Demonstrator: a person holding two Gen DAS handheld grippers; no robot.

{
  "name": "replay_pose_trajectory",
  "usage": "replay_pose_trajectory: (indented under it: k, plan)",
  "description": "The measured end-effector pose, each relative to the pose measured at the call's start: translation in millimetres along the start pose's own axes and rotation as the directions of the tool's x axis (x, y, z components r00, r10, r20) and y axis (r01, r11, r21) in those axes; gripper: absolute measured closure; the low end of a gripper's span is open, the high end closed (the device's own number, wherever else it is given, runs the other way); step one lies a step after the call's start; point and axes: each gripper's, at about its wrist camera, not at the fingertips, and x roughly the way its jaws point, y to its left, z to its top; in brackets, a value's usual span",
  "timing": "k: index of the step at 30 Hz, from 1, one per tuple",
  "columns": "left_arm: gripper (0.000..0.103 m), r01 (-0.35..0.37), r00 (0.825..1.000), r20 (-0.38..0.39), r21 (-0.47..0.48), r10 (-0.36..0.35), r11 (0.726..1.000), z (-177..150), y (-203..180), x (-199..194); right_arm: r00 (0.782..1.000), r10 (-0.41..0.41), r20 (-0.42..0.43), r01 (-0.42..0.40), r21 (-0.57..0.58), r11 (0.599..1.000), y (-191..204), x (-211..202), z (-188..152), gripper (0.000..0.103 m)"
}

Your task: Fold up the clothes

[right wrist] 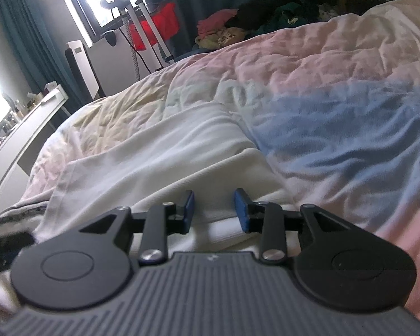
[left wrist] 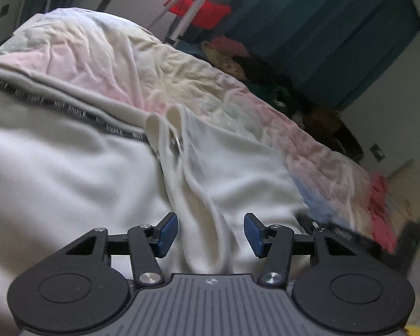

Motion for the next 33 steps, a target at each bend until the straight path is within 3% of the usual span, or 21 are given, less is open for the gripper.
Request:
replay_pose_trajectory:
  k: [4,8,9,15,18,22,28,33]
  plan:
    - [0.05,0.001,1.0,0.0,0.066,-0.001,0.998,-19.1,-13.1,-12.2,1.0,-0.012,0.004,0.012,-0.018,1.0,3.2,-1.7,-1.4,0.068]
    - [0.086,-0.069,0.997,0.035,0.149,0.065,0.986,-23.5,-25.3,-11.2,0.999,-0.031,0.014,0.032,-0.061,0.998,8.6,-2.2,-3.6,0.068]
    - [0.088,-0.073,0.997,0.046,0.155,0.067,0.985,-24.1,-26.5,-12.3,0.999,-0.034,0.02,0.036,-0.072,0.997,10.0,-2.6,-4.2,0.068]
    - [0.09,0.05,0.997,0.064,-0.002,-0.05,0.999,-25.9,-14.8,-39.0,0.996,-0.006,0.089,0.014,-0.088,0.996,13.9,-15.8,-4.0,0.067]
    - [0.09,0.005,1.0,0.02,-0.047,-0.004,0.999,-42.9,-3.8,-34.8,0.993,0.038,0.109,-0.027,-0.102,0.994,17.1,-23.8,-2.4,0.067]
    - [0.089,-0.056,0.998,-0.007,-0.053,0.056,0.997,-49.0,2.7,-25.9,0.998,0.05,0.032,-0.046,-0.116,0.992,20.8,-7.6,-8.9,0.068]
    - [0.065,-0.083,0.996,0.026,-0.047,0.084,0.995,-49.0,1.4,-32.2,0.999,0.033,0.023,-0.029,-0.15,0.988,24.1,1.4,-16.0,0.067]
    - [0.027,-0.131,0.989,0.054,-0.111,0.138,0.985,-44.4,6.8,-54.8,0.999,0.047,0.01,-0.045,-0.111,0.993,18.4,-3.1,-14.5,0.068]
